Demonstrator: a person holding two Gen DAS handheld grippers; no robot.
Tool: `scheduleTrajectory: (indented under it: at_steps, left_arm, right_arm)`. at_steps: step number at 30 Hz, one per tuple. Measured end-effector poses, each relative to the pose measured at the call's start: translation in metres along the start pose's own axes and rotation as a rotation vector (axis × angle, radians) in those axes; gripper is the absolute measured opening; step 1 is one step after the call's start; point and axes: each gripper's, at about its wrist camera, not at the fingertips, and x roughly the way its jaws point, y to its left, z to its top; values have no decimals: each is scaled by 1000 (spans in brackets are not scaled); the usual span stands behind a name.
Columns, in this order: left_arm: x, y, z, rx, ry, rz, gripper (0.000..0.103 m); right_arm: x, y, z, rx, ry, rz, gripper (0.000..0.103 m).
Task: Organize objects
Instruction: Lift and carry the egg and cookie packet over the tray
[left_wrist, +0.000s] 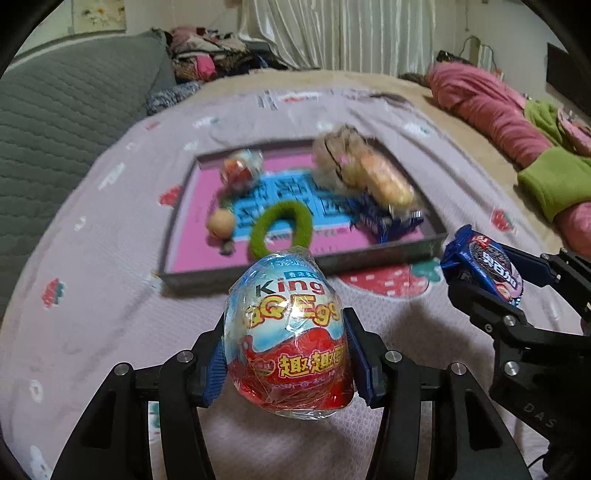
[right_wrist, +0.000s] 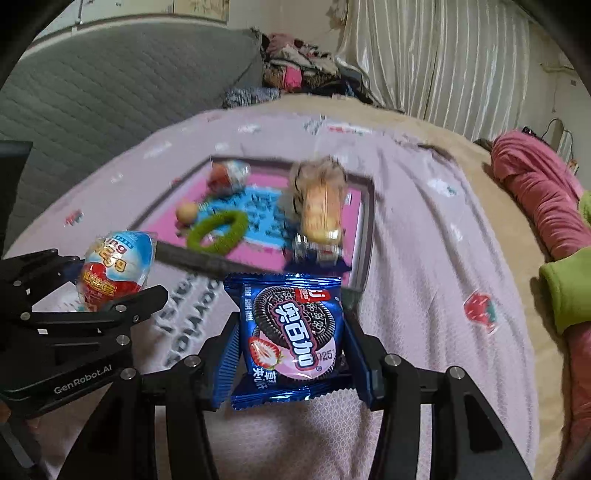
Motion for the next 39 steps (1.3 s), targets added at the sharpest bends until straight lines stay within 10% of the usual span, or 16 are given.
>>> scheduleTrajectory:
  at_steps: [21, 39]
  left_arm:
    - [-63, 72, 84, -5, -182, 77, 57]
    - [59, 105, 82, -45, -123, 36, 57]
  right_arm:
    - [-56, 33, 106, -15, -215, -5, 52]
    - [70, 52, 104, -24, -104, -20, 52]
